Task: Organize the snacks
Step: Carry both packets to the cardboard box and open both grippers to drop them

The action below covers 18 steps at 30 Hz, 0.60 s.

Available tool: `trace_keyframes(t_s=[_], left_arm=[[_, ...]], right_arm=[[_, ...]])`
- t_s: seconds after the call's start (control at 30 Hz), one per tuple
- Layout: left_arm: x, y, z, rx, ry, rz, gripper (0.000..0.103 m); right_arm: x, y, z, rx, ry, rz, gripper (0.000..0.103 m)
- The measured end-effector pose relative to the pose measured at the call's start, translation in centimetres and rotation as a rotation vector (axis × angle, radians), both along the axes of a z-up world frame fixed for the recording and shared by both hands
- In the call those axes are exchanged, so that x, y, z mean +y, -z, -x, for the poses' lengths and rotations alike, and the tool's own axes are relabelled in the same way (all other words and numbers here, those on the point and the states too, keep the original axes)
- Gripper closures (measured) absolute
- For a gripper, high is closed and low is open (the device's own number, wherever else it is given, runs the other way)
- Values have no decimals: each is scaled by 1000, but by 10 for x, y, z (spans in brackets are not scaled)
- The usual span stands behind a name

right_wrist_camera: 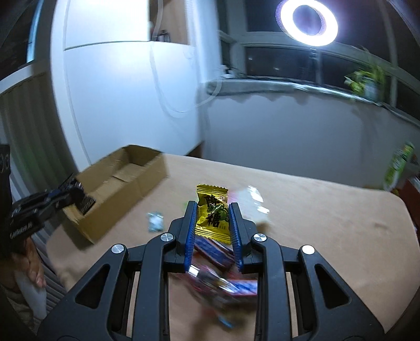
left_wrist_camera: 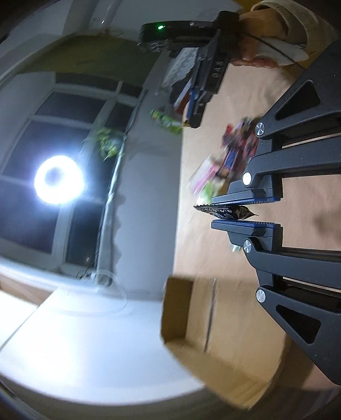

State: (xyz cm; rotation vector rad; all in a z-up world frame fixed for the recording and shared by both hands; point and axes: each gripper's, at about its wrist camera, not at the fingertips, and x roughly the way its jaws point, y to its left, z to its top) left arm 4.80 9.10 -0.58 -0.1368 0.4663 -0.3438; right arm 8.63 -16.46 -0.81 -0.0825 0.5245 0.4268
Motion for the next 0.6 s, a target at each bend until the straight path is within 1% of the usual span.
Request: trace_keyframes(t_s=[0.13, 0.23, 0.33, 0.47, 0.5, 0.53, 0.57, 0.6], left_arm=[[39, -7, -9, -15, -76, 9, 94], [68, -5, -17, -15, -133, 19, 94], [91, 4, -25, 6, -174, 30, 94], [110, 21, -32, 51, -197, 43, 94], [113, 27, -34, 70, -203, 40, 92], [116, 33, -36, 89, -220, 34, 87], [118, 36, -36, 96, -241, 34, 82], [121, 38, -36, 102, -266, 40, 62]], right_arm=[[52, -5, -9, -1, -87, 13, 78], [98, -6, -16, 1, -163, 28, 78], [136, -4, -20, 7, -230, 39, 78], [190, 6, -27, 28, -325, 62, 78], [205, 14, -33, 58, -352, 79, 78], [211, 20, -37, 75, -366, 89, 78], [218, 26, -39, 78, -364, 95, 74], [216, 29, -39, 74, -356, 92, 68]])
